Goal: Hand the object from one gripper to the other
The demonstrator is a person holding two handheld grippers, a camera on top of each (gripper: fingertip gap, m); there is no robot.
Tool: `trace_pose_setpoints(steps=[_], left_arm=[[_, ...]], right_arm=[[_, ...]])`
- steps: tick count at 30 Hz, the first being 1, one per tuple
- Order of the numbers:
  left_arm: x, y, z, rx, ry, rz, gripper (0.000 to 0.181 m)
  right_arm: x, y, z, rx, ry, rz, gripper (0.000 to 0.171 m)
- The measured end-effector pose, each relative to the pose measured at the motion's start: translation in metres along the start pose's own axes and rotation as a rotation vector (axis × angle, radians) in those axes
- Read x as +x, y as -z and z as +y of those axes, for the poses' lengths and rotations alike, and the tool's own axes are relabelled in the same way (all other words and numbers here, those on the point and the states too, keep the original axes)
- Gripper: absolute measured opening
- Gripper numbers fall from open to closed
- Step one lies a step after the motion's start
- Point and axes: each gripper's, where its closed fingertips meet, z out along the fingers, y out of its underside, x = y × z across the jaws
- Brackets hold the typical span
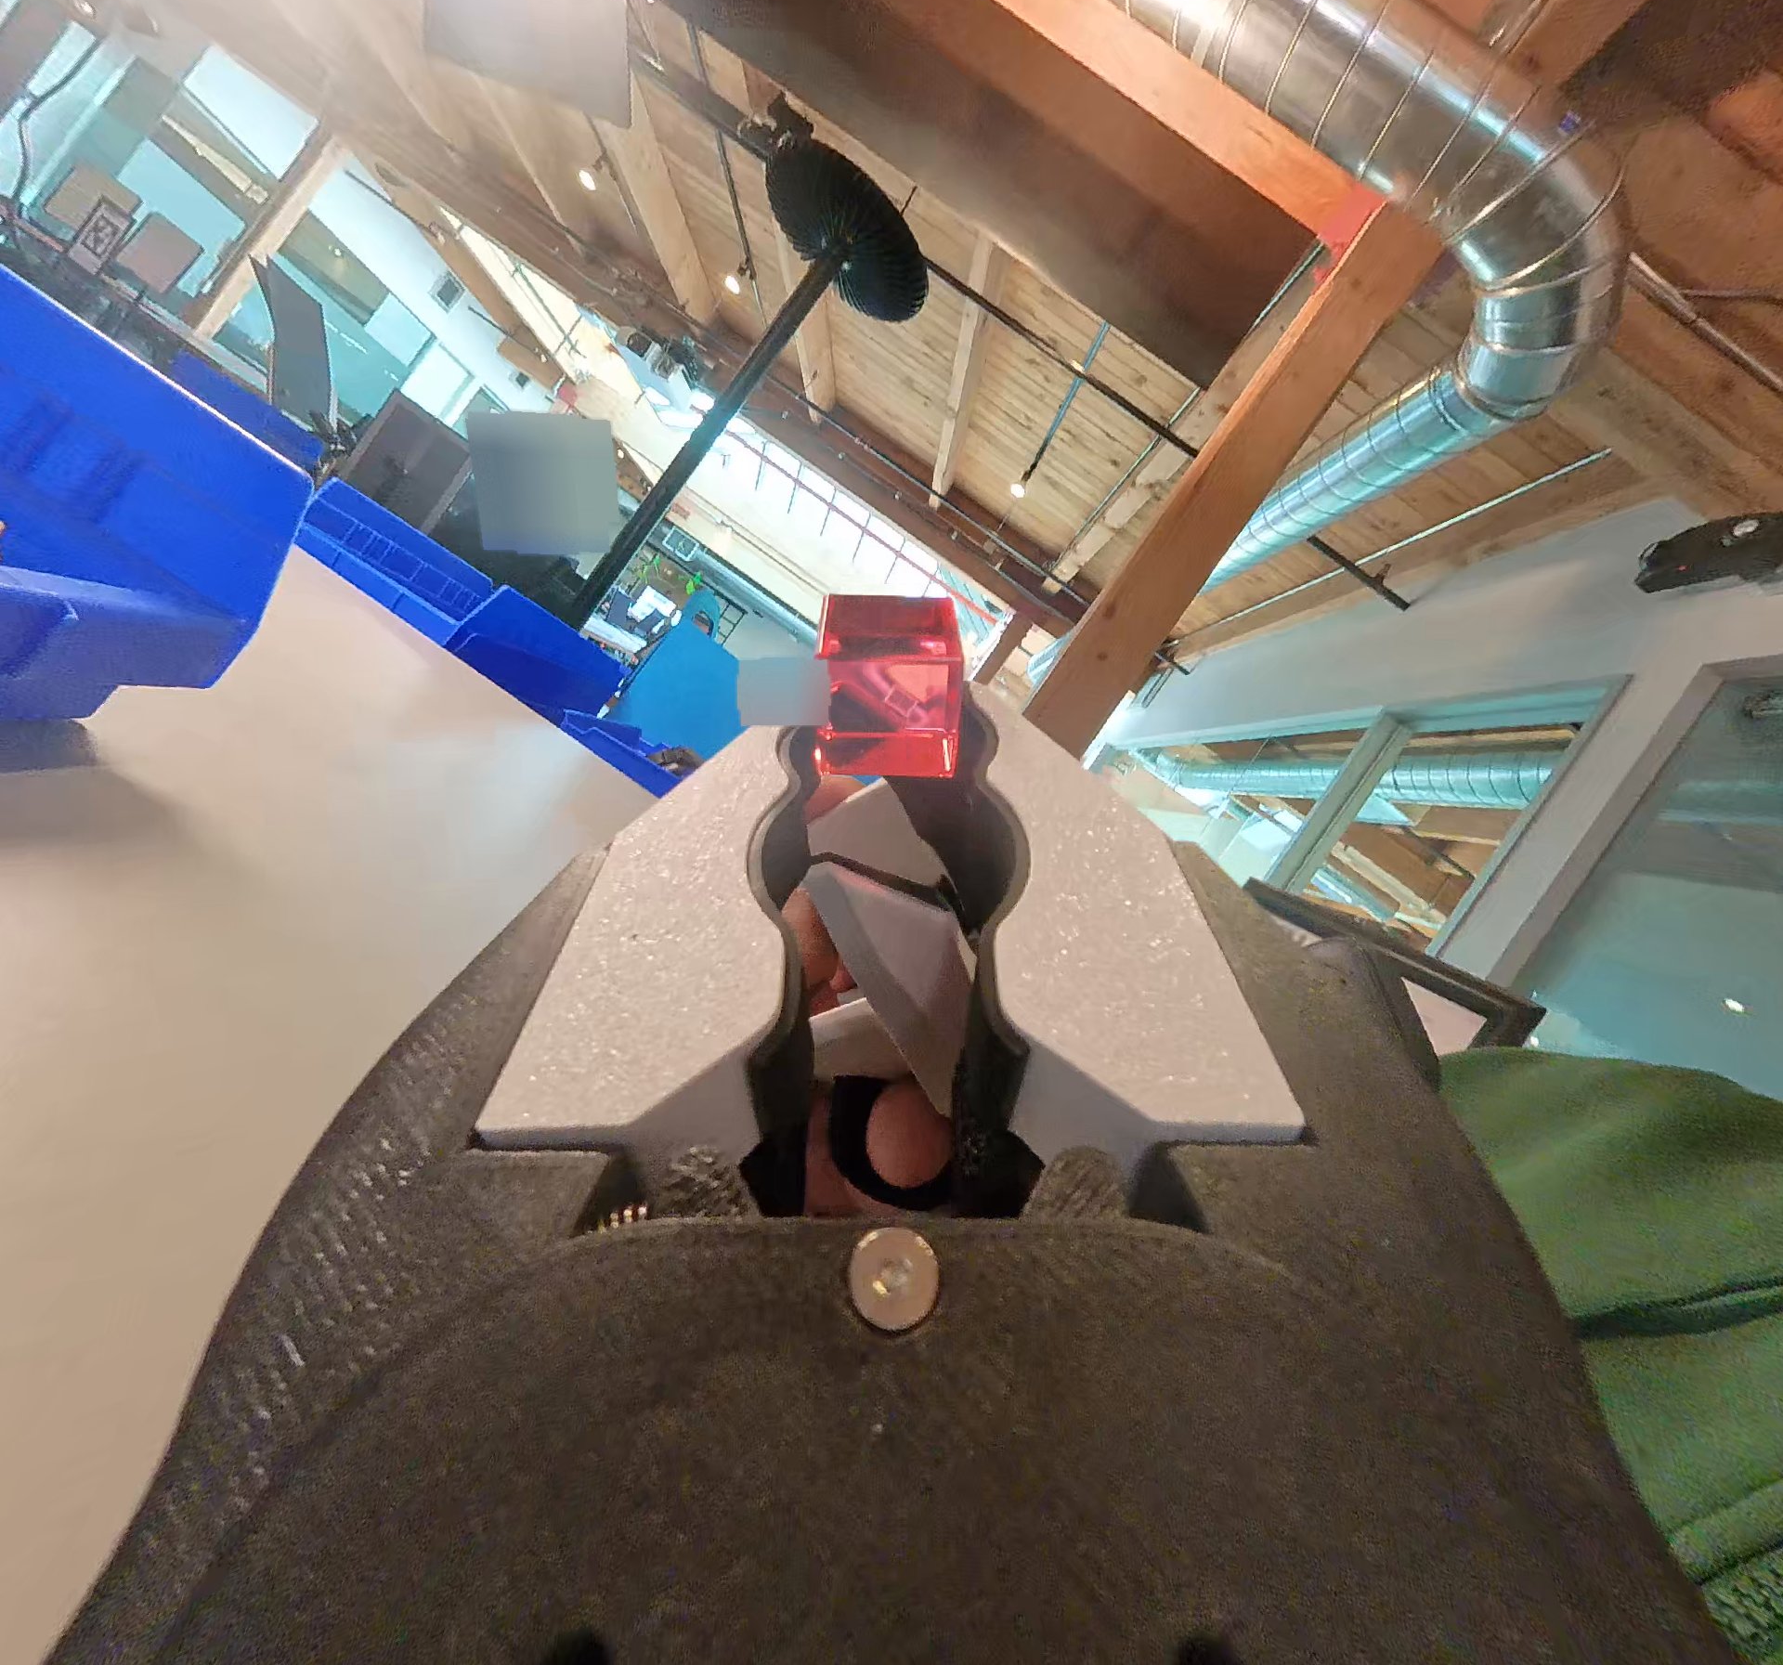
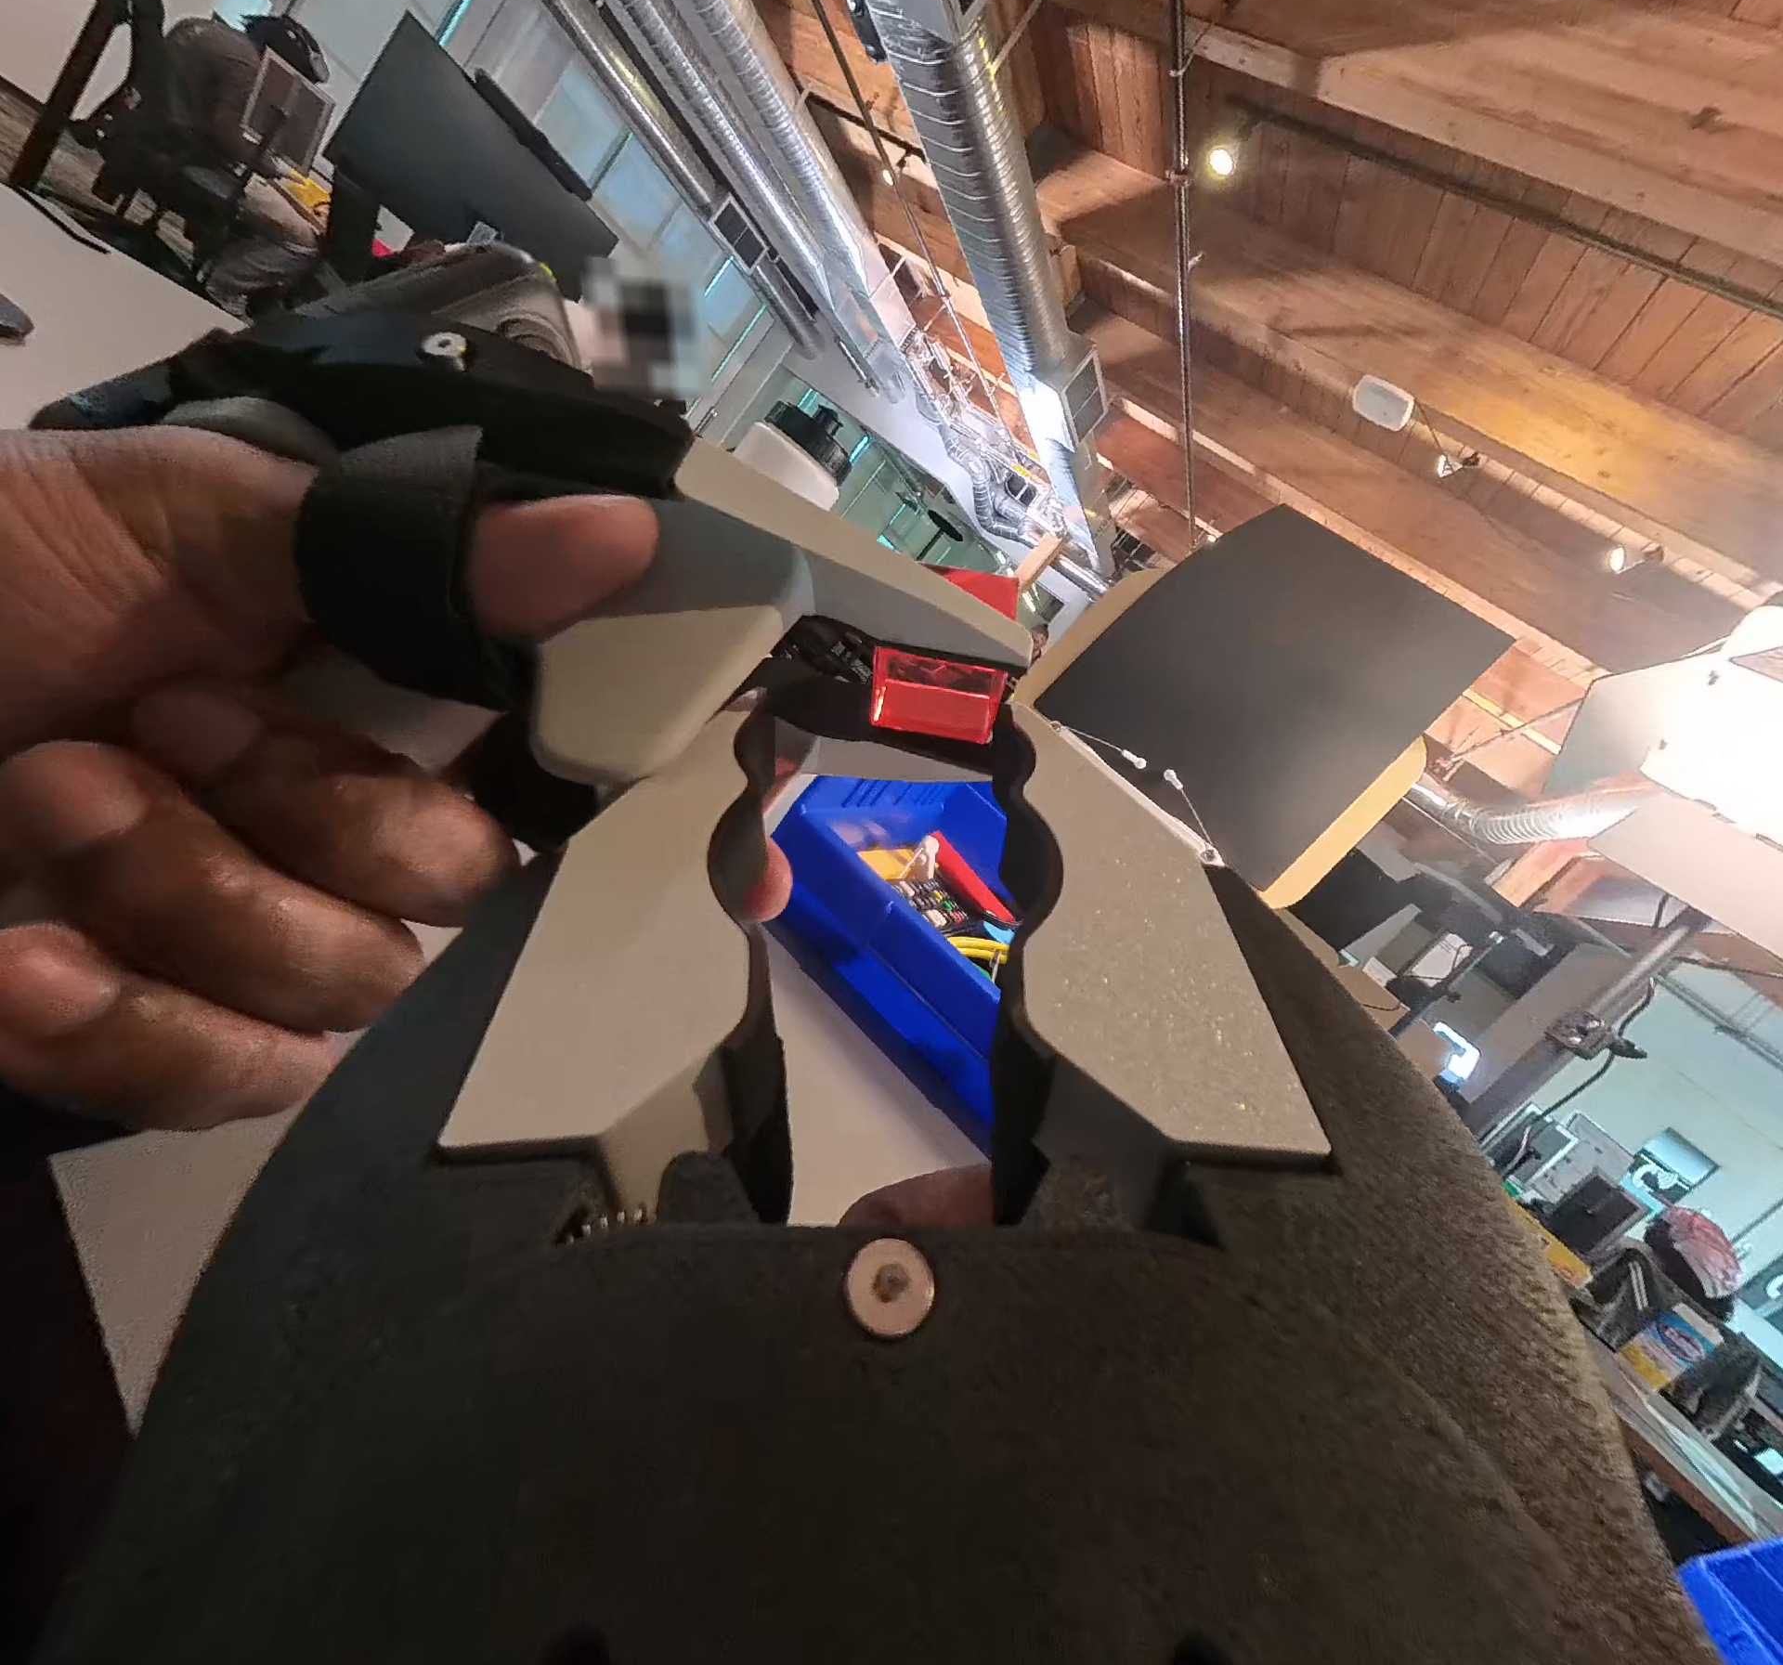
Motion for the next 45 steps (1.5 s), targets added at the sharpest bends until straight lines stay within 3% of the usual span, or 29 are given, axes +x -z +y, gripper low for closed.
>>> trace_pose_setpoints(steps=[8,9,10,21,25,28,31,34,38,41,45], left_arm=[[0.005,0.002,0.007,-0.113,0.035,0.060,0.027],[0.004,0.003,0.008,-0.121,0.059,0.067,0.027],[0.004,0.003,0.008,-0.129,0.085,0.080,0.027],[0.010,0.003,0.016,-0.188,0.138,0.127,0.027],[-0.001,0.005,0.010,-0.187,-0.085,-0.001,0.040],[-0.016,0.012,-0.007,-0.180,-0.409,-0.197,0.053],[-0.017,0.018,-0.017,-0.221,-0.767,-0.344,0.055],[-0.019,0.020,-0.012,-0.318,-0.998,-0.435,0.054],[-0.030,0.024,0.008,-0.473,-1.088,-0.477,0.035],[-0.032,0.026,0.003,-0.458,-1.142,-0.501,0.027],[-0.023,0.026,-0.008,-0.345,-0.935,-0.418,0.027]], right_arm=[[0.002,0.003,-0.006,0.038,0.043,0.025,0.044],[0.007,0.005,-0.009,0.057,0.040,0.046,0.029],[0.007,0.007,-0.011,0.073,0.031,0.041,0.026],[0.007,0.007,-0.010,0.072,0.016,0.030,0.026],[0.016,0.004,0.000,0.008,0.006,0.074,0.026],[0.020,0.002,0.010,-0.046,0.010,0.099,0.026],[0.018,0.000,0.015,-0.084,0.066,0.106,0.026],[0.007,-0.002,0.015,-0.087,0.159,0.089,0.026],[-0.003,-0.003,0.014,-0.092,0.289,0.089,0.025],[-0.004,-0.003,0.013,-0.087,0.312,0.095,0.025],[-0.003,0.001,0.005,-0.025,0.250,0.064,0.031]])
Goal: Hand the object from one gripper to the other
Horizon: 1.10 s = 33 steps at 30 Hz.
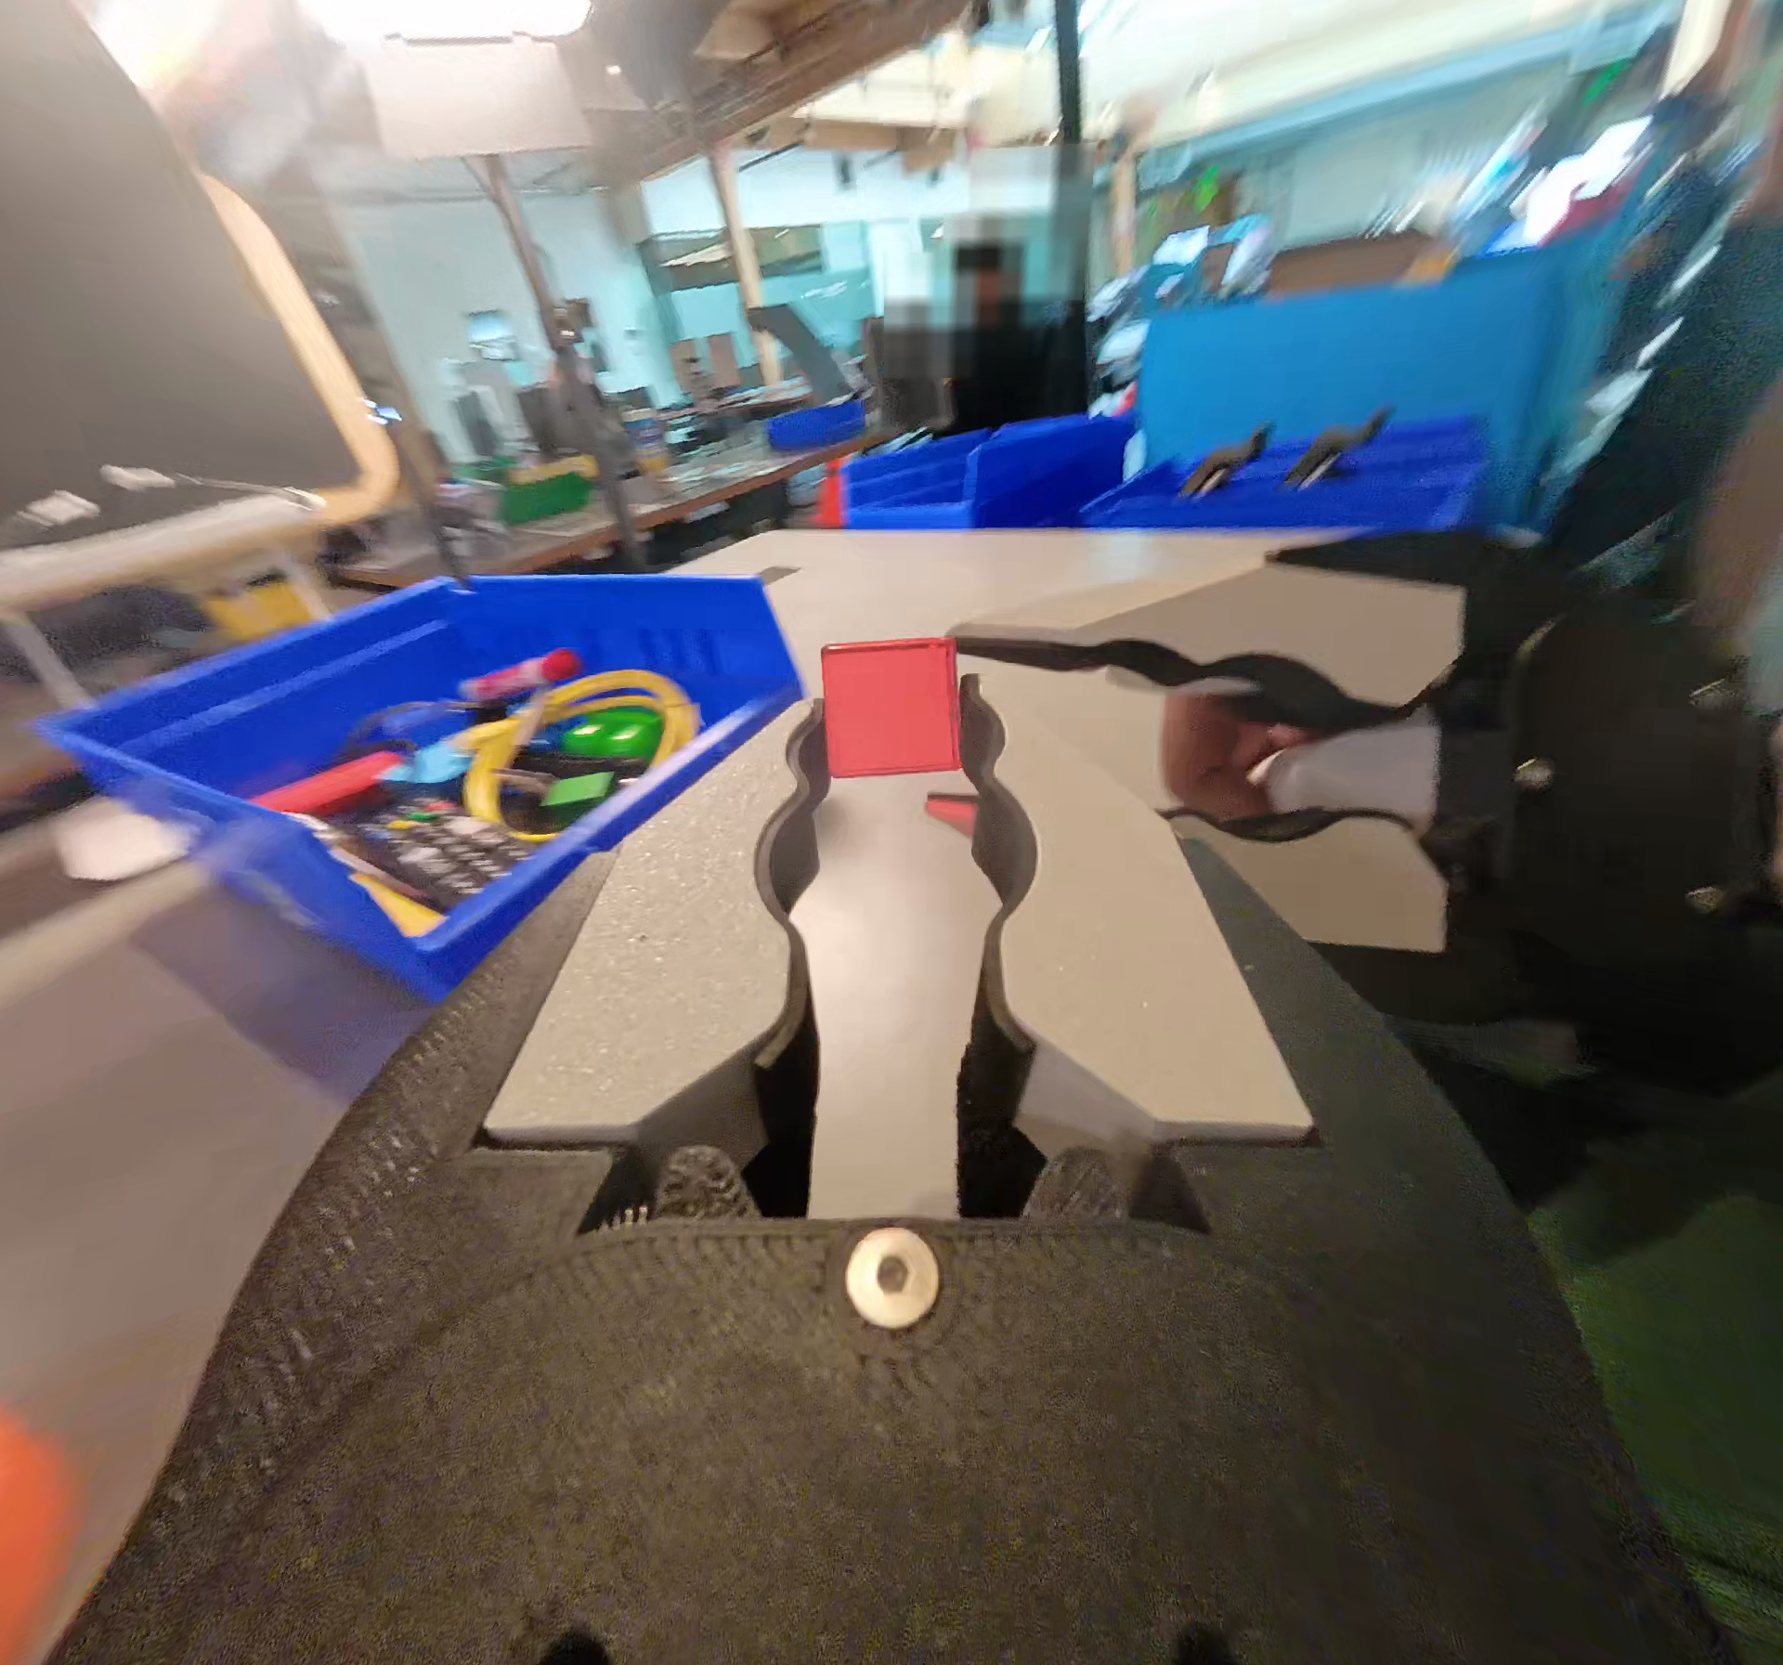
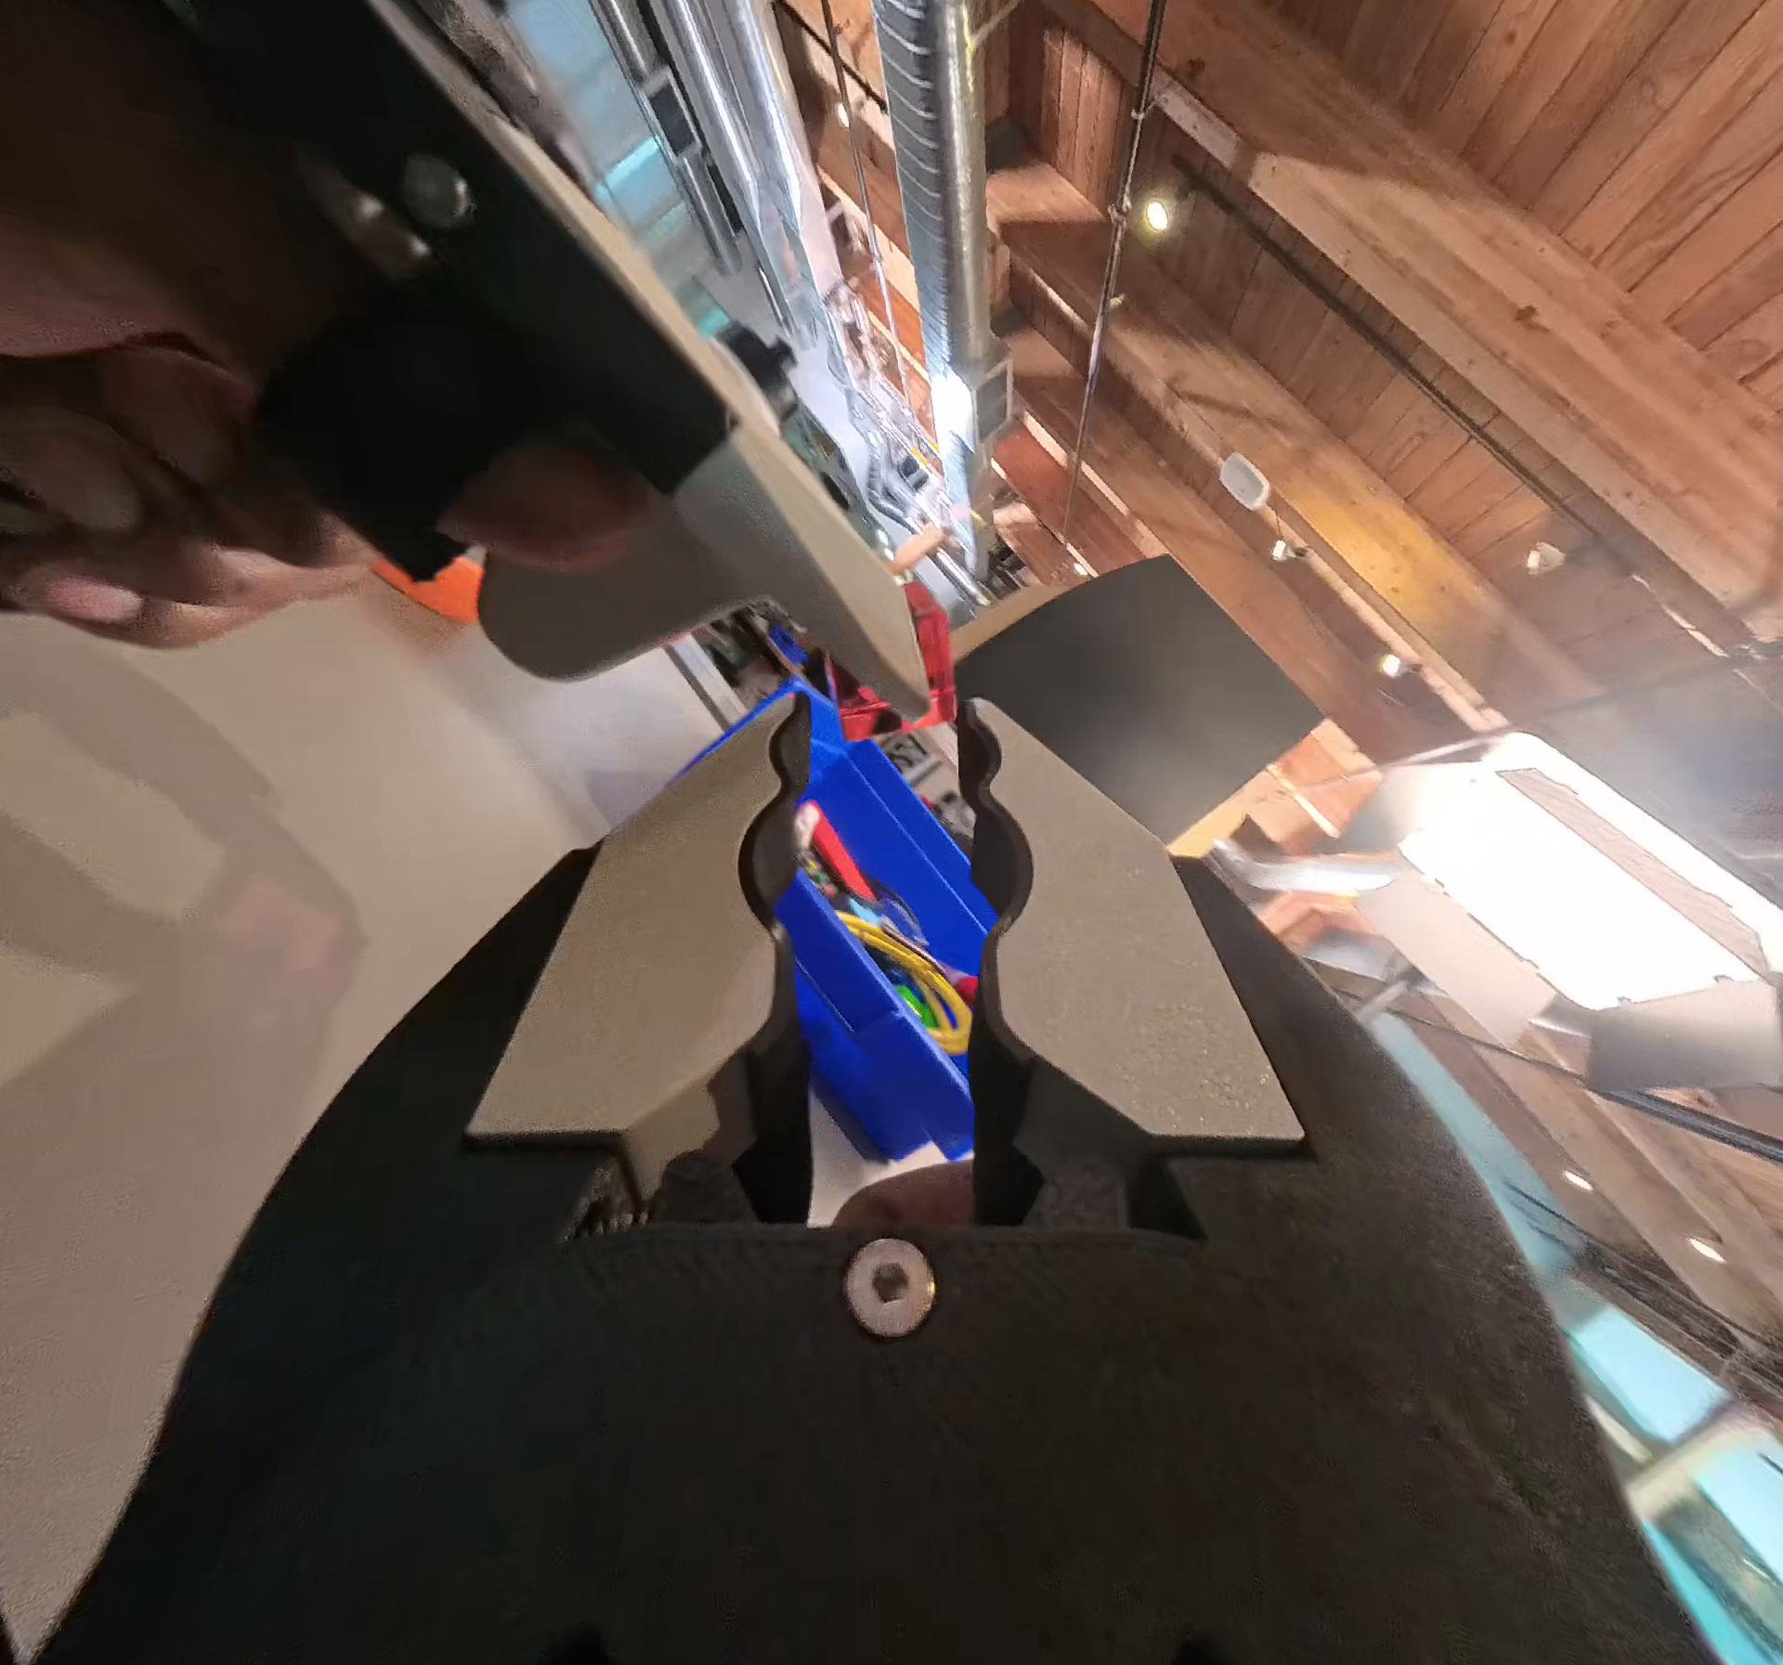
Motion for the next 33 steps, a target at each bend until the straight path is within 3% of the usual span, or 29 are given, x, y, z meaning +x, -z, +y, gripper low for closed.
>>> trace_pose_setpoints(steps=[8,13,16,27,30,33], left_arm=[[-0.025,0.022,-0.037,0.401,0.738,0.292,0.026],[-0.006,0.008,-0.030,0.459,0.969,0.379,0.027],[0.018,-0.001,-0.030,0.434,0.984,0.436,0.027],[0.041,-0.010,-0.023,0.281,0.860,0.458,0.026],[0.032,-0.009,-0.018,0.224,0.710,0.382,0.034],[0.016,-0.007,-0.013,0.123,0.399,0.173,0.049]], right_arm=[[0.018,0.004,-0.006,0.077,-0.220,-0.011,0.039],[0.009,0.004,-0.012,0.085,-0.185,-0.026,0.043],[0.008,0.003,-0.012,0.077,-0.185,-0.031,0.047],[0.021,0.007,-0.013,0.104,-0.211,0.024,0.030],[0.021,0.005,-0.007,0.067,-0.196,0.033,0.028],[0.022,0.002,0.002,0.014,-0.171,0.053,0.027]])
